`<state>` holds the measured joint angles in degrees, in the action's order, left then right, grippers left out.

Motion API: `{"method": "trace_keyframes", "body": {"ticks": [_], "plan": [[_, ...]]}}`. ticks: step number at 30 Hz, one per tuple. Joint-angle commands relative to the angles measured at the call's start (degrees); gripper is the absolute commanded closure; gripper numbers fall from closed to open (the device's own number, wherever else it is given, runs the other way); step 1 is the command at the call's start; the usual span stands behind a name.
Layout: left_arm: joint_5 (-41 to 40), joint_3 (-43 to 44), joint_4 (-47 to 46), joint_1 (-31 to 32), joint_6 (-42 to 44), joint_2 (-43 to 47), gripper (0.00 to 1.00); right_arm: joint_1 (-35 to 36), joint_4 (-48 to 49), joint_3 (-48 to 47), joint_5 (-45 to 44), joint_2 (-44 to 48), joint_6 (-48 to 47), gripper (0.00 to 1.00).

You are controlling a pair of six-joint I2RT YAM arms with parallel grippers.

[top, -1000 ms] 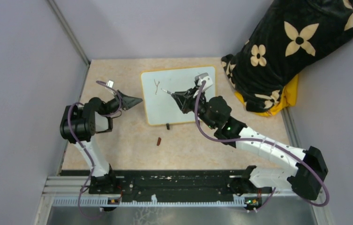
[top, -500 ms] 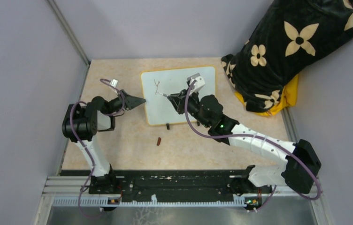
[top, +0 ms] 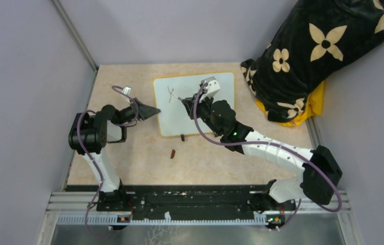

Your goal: Write a sentence on the whiteboard

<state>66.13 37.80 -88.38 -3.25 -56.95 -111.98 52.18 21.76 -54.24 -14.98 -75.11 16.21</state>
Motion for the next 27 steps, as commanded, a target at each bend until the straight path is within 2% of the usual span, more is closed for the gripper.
{"method": "trace_keyframes", "body": {"ticks": [1,9,27], "plan": [[1.1,-0.3,-14.3,0.3,2.2,-0.8,0.68,1.0,3.1,-4.6,-7.9,-2.6,-1.4,1.00],[0.8,-0.8,-14.3,0.3,3.2,-1.0,0.76,1.2,2.8,-7.8,-13.4,-7.7,-2.5,1.00],[0.3,-1.5,-14.3,0.3,4.0,-0.8,0.91,1.2,2.4,-9.2,-11.7,-11.4,-2.2,1.00]]}}
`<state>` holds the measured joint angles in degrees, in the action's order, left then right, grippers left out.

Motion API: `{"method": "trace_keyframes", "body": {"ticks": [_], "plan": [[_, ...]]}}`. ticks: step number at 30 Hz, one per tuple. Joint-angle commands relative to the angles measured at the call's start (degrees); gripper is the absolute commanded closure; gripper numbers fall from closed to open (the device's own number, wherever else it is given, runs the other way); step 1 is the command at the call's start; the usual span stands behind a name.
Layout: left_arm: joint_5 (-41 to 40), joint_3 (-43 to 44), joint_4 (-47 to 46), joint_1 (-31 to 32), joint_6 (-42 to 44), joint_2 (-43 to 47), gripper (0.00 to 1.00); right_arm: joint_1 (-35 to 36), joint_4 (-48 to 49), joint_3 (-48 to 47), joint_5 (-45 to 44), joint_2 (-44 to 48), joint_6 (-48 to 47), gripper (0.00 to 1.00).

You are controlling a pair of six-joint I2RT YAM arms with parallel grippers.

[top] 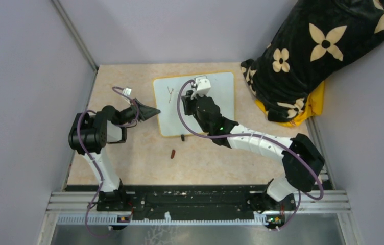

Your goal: Write a sentence on the whiteboard

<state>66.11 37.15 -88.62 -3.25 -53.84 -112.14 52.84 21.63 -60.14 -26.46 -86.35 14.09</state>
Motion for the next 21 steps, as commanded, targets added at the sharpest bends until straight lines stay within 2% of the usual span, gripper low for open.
{"method": "trace_keyframes", "body": {"ticks": [1,12,21], "plan": [[0.3,-0.8,-14.0,0.2,1.0,-0.6,0.92,0.5,2.5,-3.5,-0.4,-0.4,0.0,1.00],[0.2,-0.8,-14.0,0.3,1.0,-0.5,1.00,0.4,1.9,-4.4,-0.4,-2.3,0.2,1.00],[0.1,-0.8,-14.0,0.3,0.9,-0.3,1.00,0.4,0.7,-4.2,-0.1,-3.2,0.6,1.00]]}}
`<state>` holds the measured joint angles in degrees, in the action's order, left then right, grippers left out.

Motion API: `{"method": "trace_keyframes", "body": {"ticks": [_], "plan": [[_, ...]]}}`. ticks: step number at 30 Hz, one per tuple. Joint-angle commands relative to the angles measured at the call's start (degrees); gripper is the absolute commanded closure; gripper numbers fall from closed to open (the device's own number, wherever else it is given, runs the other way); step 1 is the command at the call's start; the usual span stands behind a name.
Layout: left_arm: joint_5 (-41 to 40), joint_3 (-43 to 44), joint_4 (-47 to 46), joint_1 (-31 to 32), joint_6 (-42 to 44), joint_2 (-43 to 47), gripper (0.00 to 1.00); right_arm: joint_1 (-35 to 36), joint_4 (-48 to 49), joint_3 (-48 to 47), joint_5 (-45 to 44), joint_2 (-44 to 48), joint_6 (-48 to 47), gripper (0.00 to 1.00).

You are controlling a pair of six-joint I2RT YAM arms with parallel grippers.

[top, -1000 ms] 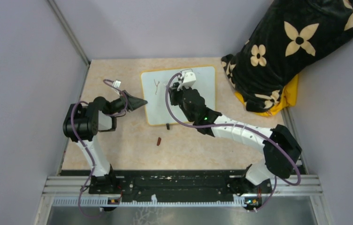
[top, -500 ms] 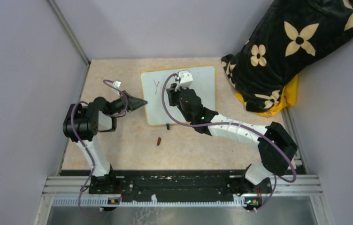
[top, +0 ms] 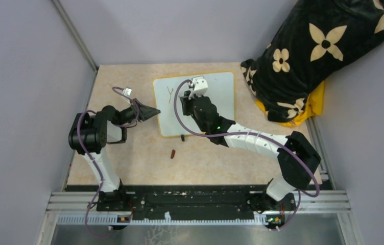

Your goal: Write a sentence on the whiteboard

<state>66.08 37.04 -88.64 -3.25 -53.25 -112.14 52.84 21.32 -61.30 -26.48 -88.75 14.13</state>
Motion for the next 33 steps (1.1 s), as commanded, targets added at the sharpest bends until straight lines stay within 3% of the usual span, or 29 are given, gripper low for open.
{"method": "trace_keyframes", "body": {"ticks": [1,33], "plan": [[0.1,-0.7,-14.0,0.3,0.3,-0.2,1.00,0.4,0.8,-3.1,-0.1,-0.9,0.5,1.00],[-0.3,-0.7,-13.9,0.3,-0.2,-0.3,1.00,-0.3,-4.1,1.3,-2.1,2.5,1.3,1.00]]}}
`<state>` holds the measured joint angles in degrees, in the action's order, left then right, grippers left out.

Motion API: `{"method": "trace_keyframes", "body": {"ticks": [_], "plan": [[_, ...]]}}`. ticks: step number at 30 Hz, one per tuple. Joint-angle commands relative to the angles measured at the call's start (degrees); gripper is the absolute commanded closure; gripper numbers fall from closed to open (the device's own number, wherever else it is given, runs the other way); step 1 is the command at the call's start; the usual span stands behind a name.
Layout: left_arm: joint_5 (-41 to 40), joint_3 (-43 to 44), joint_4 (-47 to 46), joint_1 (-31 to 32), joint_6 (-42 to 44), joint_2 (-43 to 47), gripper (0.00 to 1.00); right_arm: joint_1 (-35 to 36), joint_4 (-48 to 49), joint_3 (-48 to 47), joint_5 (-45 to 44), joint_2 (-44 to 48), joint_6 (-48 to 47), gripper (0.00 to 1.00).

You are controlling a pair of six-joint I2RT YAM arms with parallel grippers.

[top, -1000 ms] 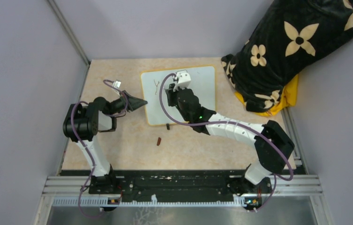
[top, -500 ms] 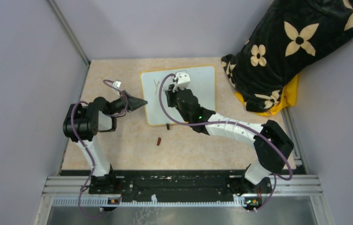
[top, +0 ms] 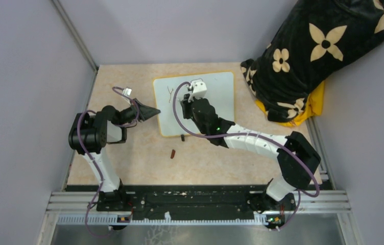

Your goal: Write a sentence on the whiteboard

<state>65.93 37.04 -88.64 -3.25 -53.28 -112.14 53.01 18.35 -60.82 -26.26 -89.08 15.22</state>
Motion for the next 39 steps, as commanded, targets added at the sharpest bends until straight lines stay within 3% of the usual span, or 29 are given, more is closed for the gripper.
{"method": "trace_keyframes", "body": {"ticks": [1,39], "plan": [[-0.1,-0.7,-14.0,0.3,-0.2,-0.4,1.00,-0.6,-1.1,0.9,-2.5,2.9,0.2,1.00],[-0.5,-0.8,-14.0,0.3,-0.2,-0.9,1.00,-1.7,0.9,-4.9,-2.4,-0.1,-2.0,1.00]]}}
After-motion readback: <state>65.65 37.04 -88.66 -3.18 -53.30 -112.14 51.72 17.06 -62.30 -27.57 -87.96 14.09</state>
